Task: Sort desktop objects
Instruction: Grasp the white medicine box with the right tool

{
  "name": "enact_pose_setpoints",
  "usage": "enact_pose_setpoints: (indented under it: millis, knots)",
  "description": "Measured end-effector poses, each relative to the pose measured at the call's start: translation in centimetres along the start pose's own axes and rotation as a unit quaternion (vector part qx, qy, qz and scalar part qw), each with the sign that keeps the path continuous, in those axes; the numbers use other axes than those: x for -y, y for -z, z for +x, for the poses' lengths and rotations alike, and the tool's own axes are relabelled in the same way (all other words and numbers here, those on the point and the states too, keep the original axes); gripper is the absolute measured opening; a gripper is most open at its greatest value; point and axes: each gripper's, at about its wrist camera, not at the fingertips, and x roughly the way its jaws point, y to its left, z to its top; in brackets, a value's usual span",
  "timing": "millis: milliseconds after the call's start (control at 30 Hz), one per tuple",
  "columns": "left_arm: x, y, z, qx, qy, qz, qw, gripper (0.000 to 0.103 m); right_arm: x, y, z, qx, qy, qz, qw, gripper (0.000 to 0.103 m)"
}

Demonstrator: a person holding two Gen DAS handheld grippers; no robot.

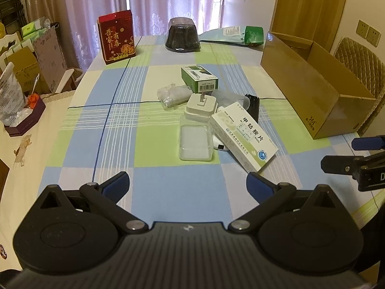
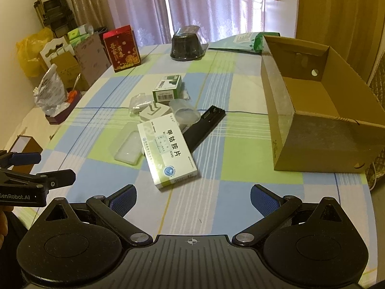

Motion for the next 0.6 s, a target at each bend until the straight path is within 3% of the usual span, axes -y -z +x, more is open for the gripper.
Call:
enact_pose_setpoints:
  millis: [600]
  knots:
    - [-1.1,0.7,1.4,-0.016,-0.002,-0.012,0.9998,0.102,-1.5,-0.3,3.2,-0.016,-0.018,-0.036,0.999,0.103]
